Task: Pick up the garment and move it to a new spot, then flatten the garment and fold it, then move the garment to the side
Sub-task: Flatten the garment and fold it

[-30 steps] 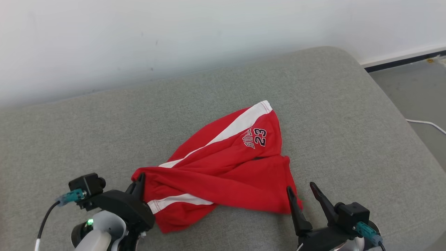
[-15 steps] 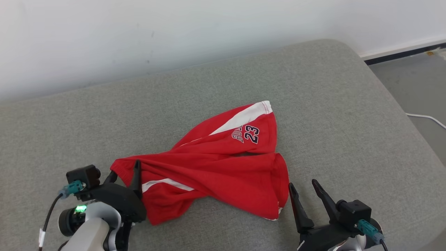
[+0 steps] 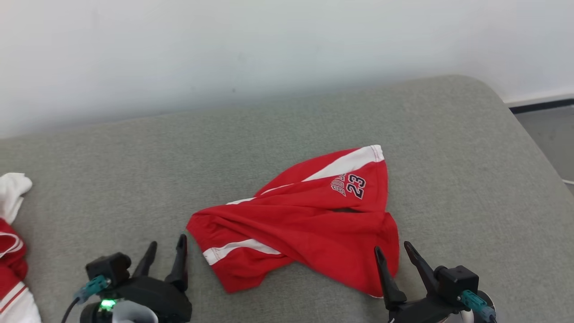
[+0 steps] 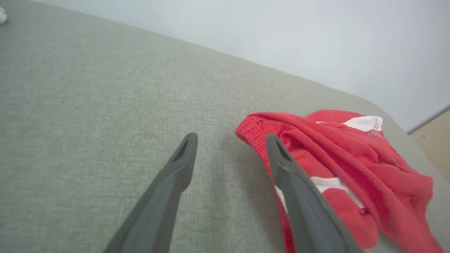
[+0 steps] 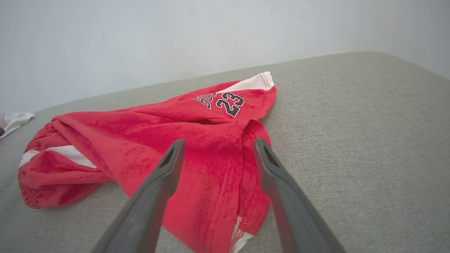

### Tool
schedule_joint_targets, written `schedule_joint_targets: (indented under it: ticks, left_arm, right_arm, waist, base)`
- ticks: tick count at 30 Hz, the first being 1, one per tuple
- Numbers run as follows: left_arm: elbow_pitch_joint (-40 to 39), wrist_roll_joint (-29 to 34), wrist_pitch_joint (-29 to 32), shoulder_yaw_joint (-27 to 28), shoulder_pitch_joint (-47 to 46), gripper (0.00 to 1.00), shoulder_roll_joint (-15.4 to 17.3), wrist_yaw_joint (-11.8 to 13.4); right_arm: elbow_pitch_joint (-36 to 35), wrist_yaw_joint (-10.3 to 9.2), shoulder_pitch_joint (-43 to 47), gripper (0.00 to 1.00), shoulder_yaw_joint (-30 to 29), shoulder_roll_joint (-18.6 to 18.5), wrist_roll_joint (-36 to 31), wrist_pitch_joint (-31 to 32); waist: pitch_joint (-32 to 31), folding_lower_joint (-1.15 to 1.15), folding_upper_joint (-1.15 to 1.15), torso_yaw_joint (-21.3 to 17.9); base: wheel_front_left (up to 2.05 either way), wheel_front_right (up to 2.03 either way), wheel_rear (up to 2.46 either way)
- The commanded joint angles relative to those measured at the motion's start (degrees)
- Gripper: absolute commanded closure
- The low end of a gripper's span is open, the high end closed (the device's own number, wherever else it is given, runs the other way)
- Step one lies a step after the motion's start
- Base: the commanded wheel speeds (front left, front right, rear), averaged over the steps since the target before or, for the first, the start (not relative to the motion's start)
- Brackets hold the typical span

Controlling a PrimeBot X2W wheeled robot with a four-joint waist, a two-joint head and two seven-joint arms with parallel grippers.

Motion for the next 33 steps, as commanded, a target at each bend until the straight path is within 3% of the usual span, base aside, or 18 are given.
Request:
schedule_joint_targets:
  ticks: [1,7,14,22,33]
  left_arm:
    - [-3.1,2.4,-0.3,1.8,1.7,0.00,0.6,0.6]
    - [-14.5,12.3,-0.3,8.1,7.8,0.00,1.0,1.8]
    - [-25.4,23.9,-0.3,18.5,16.5,0.00,-3.1,0.6]
    - [-26.5,30.6,-0.3,25.6,21.8,0.00,-7.6,-3.4]
    - [-27.3,33.9,-0.3,29.5,22.7,0.00,-10.7,-6.2]
  right_arm:
    - [-0.1,-0.15,1.0,0.00,-0.1,-0.1,-0.1,0.1]
    - [-0.5,-0.15,1.4,0.00,-0.4,-0.1,-0.4,0.6]
    - [-0.6,-0.15,2.2,0.00,-1.8,0.0,-1.2,0.9]
    - [1.1,-0.15,2.1,0.00,-5.3,-0.1,-1.1,6.8]
    - [5.6,-0.15,-3.9,0.00,-10.4,-0.1,0.8,19.0]
  waist:
    - [-1.5,0.00,0.00,1.9]
    - [-2.2,0.00,0.00,3.0]
    - [-3.0,0.00,0.00,4.1]
    - [-3.2,0.00,0.00,5.6]
    - [-1.5,0.00,0.00,6.8]
  base:
    - [0.00,0.00,0.00]
    - [0.00,0.00,0.00]
    - [0.00,0.00,0.00]
    - [0.00,0.00,0.00]
    - [0.00,0.00,0.00]
